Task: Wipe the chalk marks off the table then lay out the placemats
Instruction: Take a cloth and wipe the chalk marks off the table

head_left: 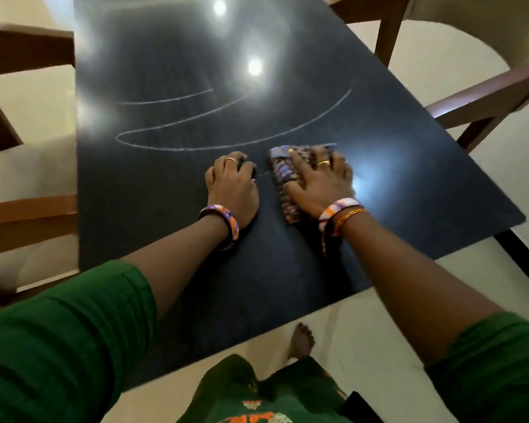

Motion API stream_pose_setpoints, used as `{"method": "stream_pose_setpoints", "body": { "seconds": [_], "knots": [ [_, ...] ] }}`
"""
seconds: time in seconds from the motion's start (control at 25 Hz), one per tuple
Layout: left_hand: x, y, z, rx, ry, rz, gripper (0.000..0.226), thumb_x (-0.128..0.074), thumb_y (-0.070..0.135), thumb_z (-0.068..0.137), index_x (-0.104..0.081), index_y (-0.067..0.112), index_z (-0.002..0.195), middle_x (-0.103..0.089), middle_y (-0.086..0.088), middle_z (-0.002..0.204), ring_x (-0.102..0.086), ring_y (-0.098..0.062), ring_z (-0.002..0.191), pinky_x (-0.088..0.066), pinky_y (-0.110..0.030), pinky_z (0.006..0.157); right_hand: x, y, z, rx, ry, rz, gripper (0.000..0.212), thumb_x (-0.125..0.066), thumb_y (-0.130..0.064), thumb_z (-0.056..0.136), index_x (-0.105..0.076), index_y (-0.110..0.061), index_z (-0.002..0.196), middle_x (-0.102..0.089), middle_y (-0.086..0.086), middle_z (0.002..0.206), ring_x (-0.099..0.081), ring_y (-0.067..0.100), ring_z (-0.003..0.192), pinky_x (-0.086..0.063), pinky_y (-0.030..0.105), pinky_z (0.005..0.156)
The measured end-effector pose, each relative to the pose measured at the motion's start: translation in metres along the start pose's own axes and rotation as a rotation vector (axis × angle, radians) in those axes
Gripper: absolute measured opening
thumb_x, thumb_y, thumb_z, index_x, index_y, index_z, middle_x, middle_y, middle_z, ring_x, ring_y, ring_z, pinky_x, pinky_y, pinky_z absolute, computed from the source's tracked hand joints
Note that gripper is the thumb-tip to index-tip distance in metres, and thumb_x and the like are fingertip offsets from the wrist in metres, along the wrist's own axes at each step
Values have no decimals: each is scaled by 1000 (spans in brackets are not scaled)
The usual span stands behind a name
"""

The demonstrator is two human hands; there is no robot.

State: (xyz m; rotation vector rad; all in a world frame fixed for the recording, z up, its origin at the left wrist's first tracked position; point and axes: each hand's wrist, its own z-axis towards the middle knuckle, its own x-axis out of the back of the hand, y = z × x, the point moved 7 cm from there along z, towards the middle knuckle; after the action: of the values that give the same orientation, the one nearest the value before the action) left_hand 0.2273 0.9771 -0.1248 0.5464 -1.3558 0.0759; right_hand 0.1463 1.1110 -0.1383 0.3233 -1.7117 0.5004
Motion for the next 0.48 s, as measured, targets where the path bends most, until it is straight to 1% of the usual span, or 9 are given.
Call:
{"method": "stream_pose_setpoints", "body": {
  "seconds": [0.08, 0.12, 0.16, 0.24, 0.28, 0.36, 0.44, 0.48],
  "knots": [
    [-12, 29, 28, 27, 4, 5, 38, -47, 15, 88, -51, 9, 125, -42, -11, 138, -34, -28, 128, -22, -37, 105, 0, 2, 18, 112, 19, -3, 79, -10, -65, 68, -16, -46, 144, -13, 2, 157, -7, 32, 142, -4, 47, 116],
    [-17, 42, 39, 43, 4, 6, 37, -47, 15, 87, -52, 8, 123, -43, -11, 136, -36, -29, 126, -24, -37, 103, 4, 17, 31, 123, 19, -6, 79, -9, -66, 67, -16, -47, 144, -12, 0, 157, -6, 31, 143, -3, 47, 117],
    [-22, 52, 50, 54, 7, 14, 35, -47, 15, 86, -53, 9, 120, -44, -11, 134, -37, -30, 124, -25, -37, 102, 11, 40, 45, 97, 29, -1, 75, -11, -66, 72, -16, -47, 144, -9, -2, 158, -3, 30, 144, -2, 47, 117],
    [-30, 61, 64, 82, 22, 49, 30, -46, 18, 89, -53, 12, 117, -44, -10, 132, -38, -29, 122, -26, -37, 102, 22, 101, 75, -26, 44, 16, 61, -24, -60, 87, -16, -43, 146, -4, -3, 159, 4, 31, 145, 1, 48, 117],
    [-32, 58, 68, 120, 32, 63, 30, -45, 21, 90, -52, 12, 118, -44, -9, 132, -37, -28, 122, -26, -38, 102, 28, 131, 86, -103, 37, 27, 60, -27, -57, 90, -15, -41, 146, -3, -2, 159, 6, 32, 145, 2, 49, 117],
    [-33, 51, 72, 229, 57, 79, 32, -45, 25, 92, -49, 12, 120, -42, -10, 133, -37, -29, 123, -26, -39, 101, 39, 175, 108, -211, 22, 39, 63, -24, -60, 90, -13, -38, 148, -3, -1, 160, 6, 33, 145, 2, 51, 117],
    [-32, 49, 73, 285, 63, 87, 33, -44, 27, 92, -48, 12, 121, -42, -10, 134, -37, -29, 123, -27, -39, 102, 41, 172, 125, -222, 15, 68, 63, -23, -59, 92, -11, -36, 149, -2, 1, 160, 7, 35, 145, 1, 52, 117],
    [-33, 49, 73, 283, 55, 88, 32, -43, 27, 93, -47, 12, 121, -42, -10, 134, -37, -29, 124, -28, -39, 102, 40, 155, 127, -178, 12, 70, 62, -24, -58, 93, -10, -35, 149, -1, 2, 160, 7, 36, 145, 1, 52, 117]
  ]
}}
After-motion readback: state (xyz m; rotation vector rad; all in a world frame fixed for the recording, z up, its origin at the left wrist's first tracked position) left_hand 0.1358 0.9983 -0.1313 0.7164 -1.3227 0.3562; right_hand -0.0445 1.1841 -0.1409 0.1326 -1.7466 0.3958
